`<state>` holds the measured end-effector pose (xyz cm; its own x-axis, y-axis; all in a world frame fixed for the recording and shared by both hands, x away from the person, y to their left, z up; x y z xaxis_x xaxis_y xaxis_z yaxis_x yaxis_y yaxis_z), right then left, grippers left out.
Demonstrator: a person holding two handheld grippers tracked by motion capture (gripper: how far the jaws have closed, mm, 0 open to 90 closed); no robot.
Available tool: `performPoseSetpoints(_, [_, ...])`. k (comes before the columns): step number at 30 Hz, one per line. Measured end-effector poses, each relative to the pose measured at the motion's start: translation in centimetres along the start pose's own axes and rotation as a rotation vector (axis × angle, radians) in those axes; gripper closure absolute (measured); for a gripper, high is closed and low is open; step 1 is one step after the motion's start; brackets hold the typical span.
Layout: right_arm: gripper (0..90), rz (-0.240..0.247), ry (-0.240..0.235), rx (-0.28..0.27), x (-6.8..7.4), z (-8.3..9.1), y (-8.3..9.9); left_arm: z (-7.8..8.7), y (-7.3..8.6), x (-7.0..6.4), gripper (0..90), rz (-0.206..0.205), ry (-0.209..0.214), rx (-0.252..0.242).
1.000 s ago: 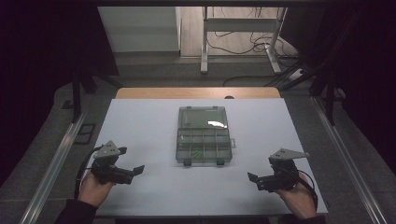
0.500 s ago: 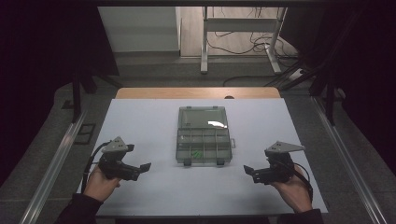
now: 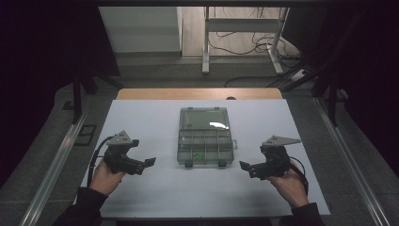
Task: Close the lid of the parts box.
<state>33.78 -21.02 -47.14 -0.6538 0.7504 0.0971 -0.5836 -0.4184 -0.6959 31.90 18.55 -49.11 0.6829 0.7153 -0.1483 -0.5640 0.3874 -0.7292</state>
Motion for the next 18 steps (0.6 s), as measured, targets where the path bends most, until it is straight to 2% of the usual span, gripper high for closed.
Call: performPoseSetpoints(18, [0.0,0.014,-0.001,0.010,-0.3,-1.4,-2.2,-1.8,-1.6,0.5,0.7,-0.008,0.000,0.047])
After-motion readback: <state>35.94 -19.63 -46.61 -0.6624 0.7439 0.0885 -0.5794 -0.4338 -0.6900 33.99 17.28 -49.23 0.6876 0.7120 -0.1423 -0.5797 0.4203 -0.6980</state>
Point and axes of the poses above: each handheld gripper's, and its own axes: z roughly backward along the jaws, y roughly out of its underside, x roughly to its left, the point moved 6 cm from there along -z, roughly forward along the jaws, and after that the axes turned 4 degrees about x, right-handed, at the moved point
